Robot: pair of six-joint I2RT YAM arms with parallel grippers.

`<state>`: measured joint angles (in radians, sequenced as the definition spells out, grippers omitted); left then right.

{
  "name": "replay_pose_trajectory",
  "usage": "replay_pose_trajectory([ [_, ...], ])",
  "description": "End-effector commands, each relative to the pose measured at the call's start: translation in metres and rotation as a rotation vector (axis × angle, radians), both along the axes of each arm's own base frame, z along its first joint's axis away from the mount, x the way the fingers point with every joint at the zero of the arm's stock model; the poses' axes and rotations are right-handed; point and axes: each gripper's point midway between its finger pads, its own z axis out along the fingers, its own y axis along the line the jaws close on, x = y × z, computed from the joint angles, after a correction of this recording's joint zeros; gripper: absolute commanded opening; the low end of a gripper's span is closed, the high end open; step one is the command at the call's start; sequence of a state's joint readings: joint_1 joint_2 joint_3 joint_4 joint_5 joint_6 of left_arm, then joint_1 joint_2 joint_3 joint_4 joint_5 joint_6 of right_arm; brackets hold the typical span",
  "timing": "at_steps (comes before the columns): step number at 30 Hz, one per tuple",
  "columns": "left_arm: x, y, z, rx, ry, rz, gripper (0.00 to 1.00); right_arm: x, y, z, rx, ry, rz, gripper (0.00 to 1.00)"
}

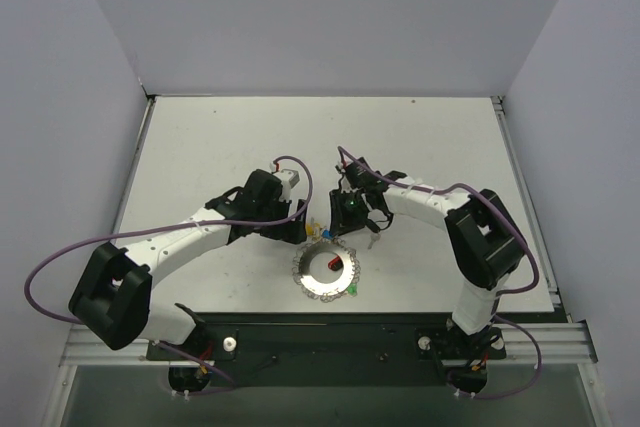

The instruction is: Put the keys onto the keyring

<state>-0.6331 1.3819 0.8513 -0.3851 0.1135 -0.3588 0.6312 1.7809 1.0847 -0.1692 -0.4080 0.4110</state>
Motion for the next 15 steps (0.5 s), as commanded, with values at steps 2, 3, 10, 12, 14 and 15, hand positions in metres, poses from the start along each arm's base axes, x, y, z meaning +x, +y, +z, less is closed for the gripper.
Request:
replay_pose_trajectory([
  [2, 0.0067, -0.0033, 0.0153, -0.034, -0.047, -0.008, 0.98, -0.0059, 0.0011, 0.0000, -0.041, 0.026, 0.007, 0.20],
  [3, 0.0068, -0.0034, 0.0157, -0.034, -0.047, -0.008, 0.98, -0.0069, -0.0002, -0.0015, -0.055, 0.030, 0.003, 0.20],
  [10, 0.0082, -0.0030, 0.0172, -0.034, -0.053, -0.006, 0.98, -0.0079, -0.0031, -0.0044, -0.084, 0.033, 0.001, 0.20],
  [12, 0.0080, -0.0029, 0.0170, -0.033, -0.052, -0.006, 0.97, -0.0076, -0.0033, -0.0045, -0.086, 0.032, -0.003, 0.20],
  [14, 0.0081, -0.0025, 0.0166, -0.031, -0.053, -0.006, 0.97, -0.0065, -0.0044, -0.0055, -0.093, 0.030, -0.013, 0.22],
  [15, 0.0081, -0.0026, 0.0171, -0.032, -0.054, -0.006, 0.97, -0.0064, -0.0051, -0.0056, -0.095, 0.029, -0.014, 0.23],
])
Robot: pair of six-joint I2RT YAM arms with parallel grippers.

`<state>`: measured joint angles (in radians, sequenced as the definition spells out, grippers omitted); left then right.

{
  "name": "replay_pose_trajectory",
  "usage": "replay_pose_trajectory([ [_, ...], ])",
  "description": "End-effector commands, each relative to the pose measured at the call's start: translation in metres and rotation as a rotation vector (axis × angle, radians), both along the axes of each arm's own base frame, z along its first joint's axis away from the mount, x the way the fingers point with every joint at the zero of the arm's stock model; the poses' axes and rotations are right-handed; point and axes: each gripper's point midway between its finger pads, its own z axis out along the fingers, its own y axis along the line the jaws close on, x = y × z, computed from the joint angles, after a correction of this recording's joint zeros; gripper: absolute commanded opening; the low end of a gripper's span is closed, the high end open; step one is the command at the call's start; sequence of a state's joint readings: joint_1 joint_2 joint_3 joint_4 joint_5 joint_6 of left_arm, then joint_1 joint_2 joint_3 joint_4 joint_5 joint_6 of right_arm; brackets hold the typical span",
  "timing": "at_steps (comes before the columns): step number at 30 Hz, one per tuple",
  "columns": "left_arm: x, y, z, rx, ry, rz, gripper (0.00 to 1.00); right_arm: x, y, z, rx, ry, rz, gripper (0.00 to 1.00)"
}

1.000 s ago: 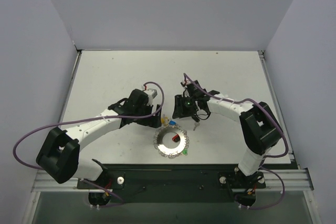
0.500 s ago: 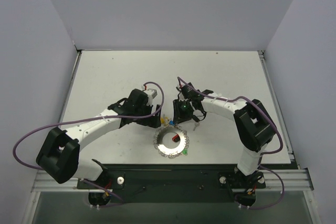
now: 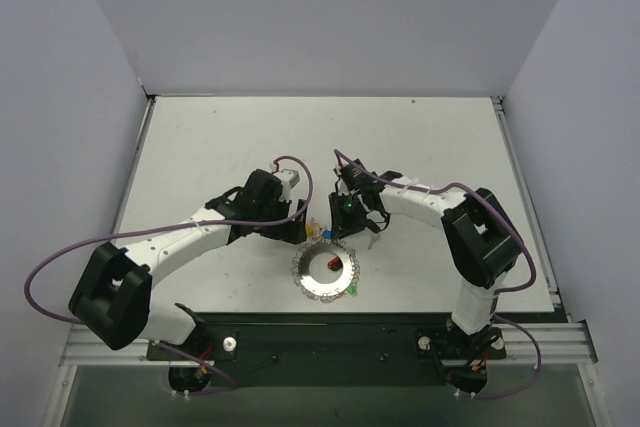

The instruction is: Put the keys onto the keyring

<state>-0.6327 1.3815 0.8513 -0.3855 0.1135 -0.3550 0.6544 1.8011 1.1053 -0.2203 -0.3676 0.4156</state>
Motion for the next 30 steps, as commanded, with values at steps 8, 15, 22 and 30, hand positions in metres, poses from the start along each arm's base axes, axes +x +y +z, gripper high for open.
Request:
replay_pose_trajectory([
  [8, 0.009, -0.003, 0.017, -0.032, -0.055, -0.005, 0.98, -0.001, 0.004, 0.004, -0.025, 0.005, 0.006, 0.25],
  [15, 0.009, -0.002, 0.016, -0.025, -0.053, -0.004, 0.97, -0.004, 0.010, -0.004, -0.039, 0.020, 0.023, 0.19],
  [22, 0.010, -0.001, 0.020, -0.025, -0.062, -0.003, 0.98, -0.001, 0.010, -0.001, -0.045, -0.004, 0.027, 0.00],
  [30, 0.010, -0.002, 0.066, -0.113, -0.209, -0.027, 0.97, 0.010, 0.017, 0.065, 0.074, -0.212, 0.116, 0.00],
])
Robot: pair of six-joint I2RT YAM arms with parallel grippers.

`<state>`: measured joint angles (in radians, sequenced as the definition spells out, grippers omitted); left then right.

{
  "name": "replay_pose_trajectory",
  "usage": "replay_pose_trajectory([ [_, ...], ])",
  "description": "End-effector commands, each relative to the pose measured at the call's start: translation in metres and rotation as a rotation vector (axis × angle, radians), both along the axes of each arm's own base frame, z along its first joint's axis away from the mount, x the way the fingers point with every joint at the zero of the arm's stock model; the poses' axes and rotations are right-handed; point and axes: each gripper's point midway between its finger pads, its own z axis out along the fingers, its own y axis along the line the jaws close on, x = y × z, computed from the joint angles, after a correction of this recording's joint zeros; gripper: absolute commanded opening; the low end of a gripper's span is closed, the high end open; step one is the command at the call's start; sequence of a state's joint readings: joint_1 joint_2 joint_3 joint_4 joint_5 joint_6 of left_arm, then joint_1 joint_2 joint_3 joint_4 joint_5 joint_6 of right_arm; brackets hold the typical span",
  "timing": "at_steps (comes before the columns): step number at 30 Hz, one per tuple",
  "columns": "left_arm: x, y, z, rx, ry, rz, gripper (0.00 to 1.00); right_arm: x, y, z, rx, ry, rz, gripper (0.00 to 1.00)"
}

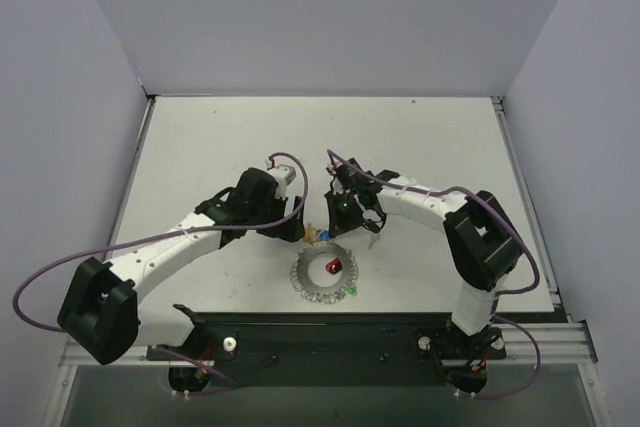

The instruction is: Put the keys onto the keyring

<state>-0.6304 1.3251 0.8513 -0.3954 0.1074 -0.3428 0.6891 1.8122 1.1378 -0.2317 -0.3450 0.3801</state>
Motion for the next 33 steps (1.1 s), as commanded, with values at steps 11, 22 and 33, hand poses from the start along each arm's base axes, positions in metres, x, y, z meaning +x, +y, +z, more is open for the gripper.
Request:
replay_pose_trajectory([
  [11, -0.023, -0.023, 0.159, -0.369, -0.435, -0.244, 0.96, -0.021, 0.024, 0.177, 0.419, -0.435, 0.284, 0.00],
  [22, -0.060, -0.046, 0.208, -0.546, -0.524, -0.503, 0.81, -0.078, 0.029, 0.238, 0.677, -0.523, 0.503, 0.00],
  [33, -0.091, -0.059, 0.230, -0.656, -0.544, -0.703, 0.65, -0.106, 0.026, 0.281, 0.825, -0.621, 0.601, 0.00],
])
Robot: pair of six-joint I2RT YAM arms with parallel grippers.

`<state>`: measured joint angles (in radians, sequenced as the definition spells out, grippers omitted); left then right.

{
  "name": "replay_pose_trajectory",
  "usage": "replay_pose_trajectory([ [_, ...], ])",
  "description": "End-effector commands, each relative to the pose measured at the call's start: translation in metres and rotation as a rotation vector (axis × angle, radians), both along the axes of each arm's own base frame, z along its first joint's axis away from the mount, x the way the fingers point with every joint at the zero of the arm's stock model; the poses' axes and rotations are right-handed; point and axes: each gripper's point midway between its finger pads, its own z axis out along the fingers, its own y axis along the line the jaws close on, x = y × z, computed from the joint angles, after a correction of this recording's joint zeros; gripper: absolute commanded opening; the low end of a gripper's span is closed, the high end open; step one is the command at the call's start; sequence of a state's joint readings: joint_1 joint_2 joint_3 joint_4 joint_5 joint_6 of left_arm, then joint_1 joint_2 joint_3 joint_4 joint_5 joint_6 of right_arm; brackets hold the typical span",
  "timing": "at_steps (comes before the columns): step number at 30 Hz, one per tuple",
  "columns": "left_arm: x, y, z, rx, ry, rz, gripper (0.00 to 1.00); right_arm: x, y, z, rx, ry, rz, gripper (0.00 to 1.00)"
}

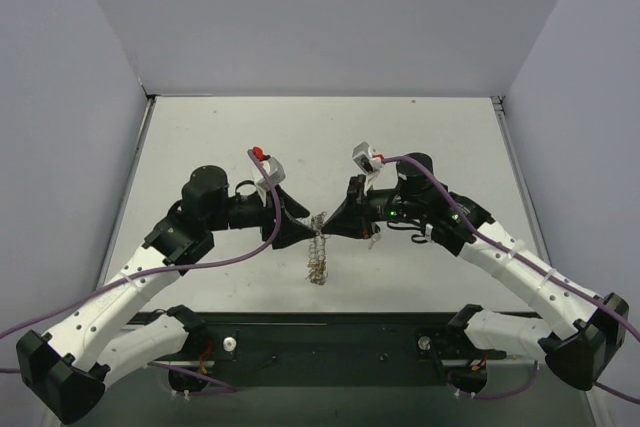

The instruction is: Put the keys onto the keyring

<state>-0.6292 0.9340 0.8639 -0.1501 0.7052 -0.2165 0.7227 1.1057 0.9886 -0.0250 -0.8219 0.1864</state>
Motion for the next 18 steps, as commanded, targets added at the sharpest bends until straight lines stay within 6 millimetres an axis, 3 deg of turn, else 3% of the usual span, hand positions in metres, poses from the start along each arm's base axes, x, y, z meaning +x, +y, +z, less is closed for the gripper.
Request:
replay_pose_trajectory([
  [1, -0.018, -0.007, 0.043, -0.102, -0.127, -0.121, 0.62, -0.016, 0.003, 0.044, 0.144, -0.116, 0.087, 0.00],
  [7, -0.023, -0.009, 0.048, -0.127, -0.137, -0.143, 0.51, -0.027, 0.003, 0.055, 0.188, -0.118, 0.139, 0.00],
  [13, -0.026, -0.009, 0.065, -0.175, -0.179, -0.155, 0.52, -0.027, 0.003, 0.058, 0.199, -0.125, 0.133, 0.00],
  [18, -0.017, -0.001, 0.061, -0.118, -0.162, -0.070, 0.56, -0.019, 0.002, 0.058, 0.196, -0.119, 0.075, 0.00],
])
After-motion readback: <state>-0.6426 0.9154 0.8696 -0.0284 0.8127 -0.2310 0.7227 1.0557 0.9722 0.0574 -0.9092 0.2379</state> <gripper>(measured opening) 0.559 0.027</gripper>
